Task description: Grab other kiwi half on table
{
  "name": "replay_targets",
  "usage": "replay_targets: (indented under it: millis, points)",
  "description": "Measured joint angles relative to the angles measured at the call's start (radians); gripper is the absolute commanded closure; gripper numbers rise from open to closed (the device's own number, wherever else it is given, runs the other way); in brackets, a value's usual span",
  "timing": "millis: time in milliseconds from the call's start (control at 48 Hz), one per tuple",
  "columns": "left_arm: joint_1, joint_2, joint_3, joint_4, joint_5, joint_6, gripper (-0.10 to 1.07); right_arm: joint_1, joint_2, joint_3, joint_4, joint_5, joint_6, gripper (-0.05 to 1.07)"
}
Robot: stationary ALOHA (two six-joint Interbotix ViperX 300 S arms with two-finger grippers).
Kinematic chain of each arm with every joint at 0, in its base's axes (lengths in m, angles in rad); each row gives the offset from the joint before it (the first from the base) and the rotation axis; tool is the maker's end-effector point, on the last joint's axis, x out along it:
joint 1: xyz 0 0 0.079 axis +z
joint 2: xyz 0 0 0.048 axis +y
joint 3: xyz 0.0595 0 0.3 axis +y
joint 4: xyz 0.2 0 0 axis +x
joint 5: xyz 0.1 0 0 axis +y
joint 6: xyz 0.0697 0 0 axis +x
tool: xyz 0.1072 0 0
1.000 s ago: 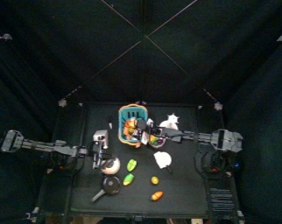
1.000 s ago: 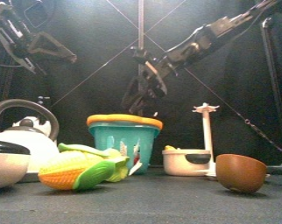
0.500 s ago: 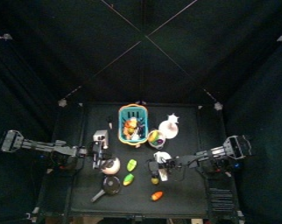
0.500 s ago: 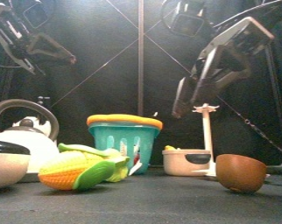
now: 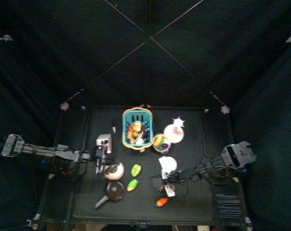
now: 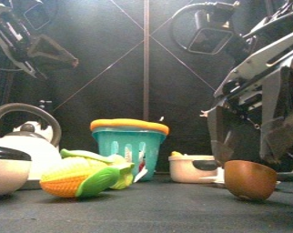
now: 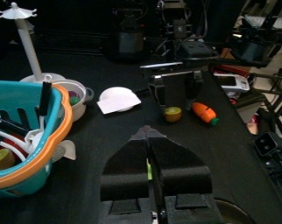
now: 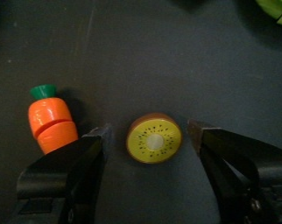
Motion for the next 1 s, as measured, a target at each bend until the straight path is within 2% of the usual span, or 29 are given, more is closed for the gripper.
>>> replay_targets:
  millis: [271,500,604,1000]
  points:
    - [-0.002,0.0,0.006,-0.008,0.002,0.0,0.73,0.002,0.066,-0.009,0.003,0.035,-0.002,0.09]
    - [-0.005,0.0,0.006,-0.011,0.0,0.0,0.73,0.003,0.071,-0.026,0.002,0.049,-0.002,0.31]
    - [-0.003,0.0,0.006,-0.009,0.0,0.0,0.73,0.002,0.071,-0.041,0.002,0.054,-0.002,0.37]
    - [-0.005,0.0,0.008,-0.011,0.0,0.0,0.73,0.003,-0.005,-0.064,-0.023,0.097,-0.003,0.39]
